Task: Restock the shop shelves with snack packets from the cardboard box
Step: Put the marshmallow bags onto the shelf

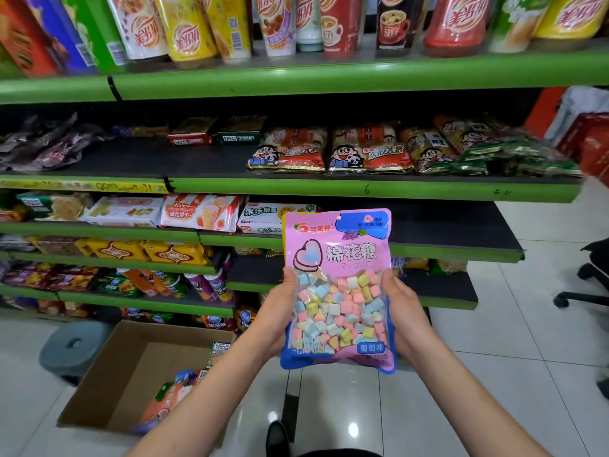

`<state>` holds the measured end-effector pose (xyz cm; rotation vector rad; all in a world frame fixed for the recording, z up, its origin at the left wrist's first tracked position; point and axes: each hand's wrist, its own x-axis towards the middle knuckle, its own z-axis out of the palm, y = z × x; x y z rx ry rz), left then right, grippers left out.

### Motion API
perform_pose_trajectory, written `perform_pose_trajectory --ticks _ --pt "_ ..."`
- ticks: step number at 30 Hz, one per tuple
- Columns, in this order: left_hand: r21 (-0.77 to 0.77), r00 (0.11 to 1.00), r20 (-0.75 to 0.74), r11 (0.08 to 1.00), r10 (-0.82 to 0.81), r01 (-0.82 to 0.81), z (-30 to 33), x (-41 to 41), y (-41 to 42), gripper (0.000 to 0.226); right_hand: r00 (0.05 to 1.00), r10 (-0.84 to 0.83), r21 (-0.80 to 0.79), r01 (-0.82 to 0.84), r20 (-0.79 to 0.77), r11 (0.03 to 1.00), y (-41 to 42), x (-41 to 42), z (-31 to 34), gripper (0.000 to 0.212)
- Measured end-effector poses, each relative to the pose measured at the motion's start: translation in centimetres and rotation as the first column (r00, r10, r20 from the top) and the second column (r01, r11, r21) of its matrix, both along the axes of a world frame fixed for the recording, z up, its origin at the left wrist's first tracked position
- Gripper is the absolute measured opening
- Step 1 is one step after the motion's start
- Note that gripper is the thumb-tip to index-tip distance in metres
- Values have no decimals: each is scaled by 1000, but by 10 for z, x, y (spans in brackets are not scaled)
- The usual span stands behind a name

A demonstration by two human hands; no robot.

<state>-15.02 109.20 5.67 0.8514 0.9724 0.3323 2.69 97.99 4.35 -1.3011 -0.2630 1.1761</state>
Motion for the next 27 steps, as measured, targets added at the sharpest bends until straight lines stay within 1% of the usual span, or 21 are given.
perform_pose_trajectory --ticks 5,8,13,14,15,16,17,18,19,22,24,27 --pt "33 1000 -12 999 25 -25 1 2 2 65 1000 0 34 1 -24 999 1 5 3 37" --pt "35 999 7 999 34 -34 5 5 1 66 1000 4 53 -3 -21 999 0 9 7 37" --pt "83 999 39 996 23 -27 13 13 5 65 995 39 36 -42 88 998 -2 17 12 30" --pt "92 999 42 995 34 -37 15 14 6 65 990 34 22 -38 140 999 -4 17 12 30" --pt "101 998 44 993 52 -56 16 15 7 64 971 29 -3 -29 239 1000 -5 17 10 29" --pt "110 996 46 991 75 -79 17 16 8 64 922 26 -37 -13 387 999 -8 18 8 26" --pt "119 994 49 988 98 -104 17 17 9 65 832 29 -83 21 554 996 -11 18 4 23" --pt "128 991 54 984 119 -125 18 19 10 65 738 42 -121 54 674 991 -15 16 0 23" --pt "137 989 61 981 132 -140 19 20 11 65 703 49 -133 65 709 989 -17 13 -2 24" --pt "161 986 81 974 148 -160 23 25 12 65 786 52 -108 19 616 994 -21 3 -4 29" --pt "170 983 92 971 156 -170 25 28 13 64 789 29 -87 30 614 996 -20 6 -1 31" --pt "160 973 125 964 195 -214 27 32 11 65 792 -34 -12 52 610 999 -19 13 6 31"
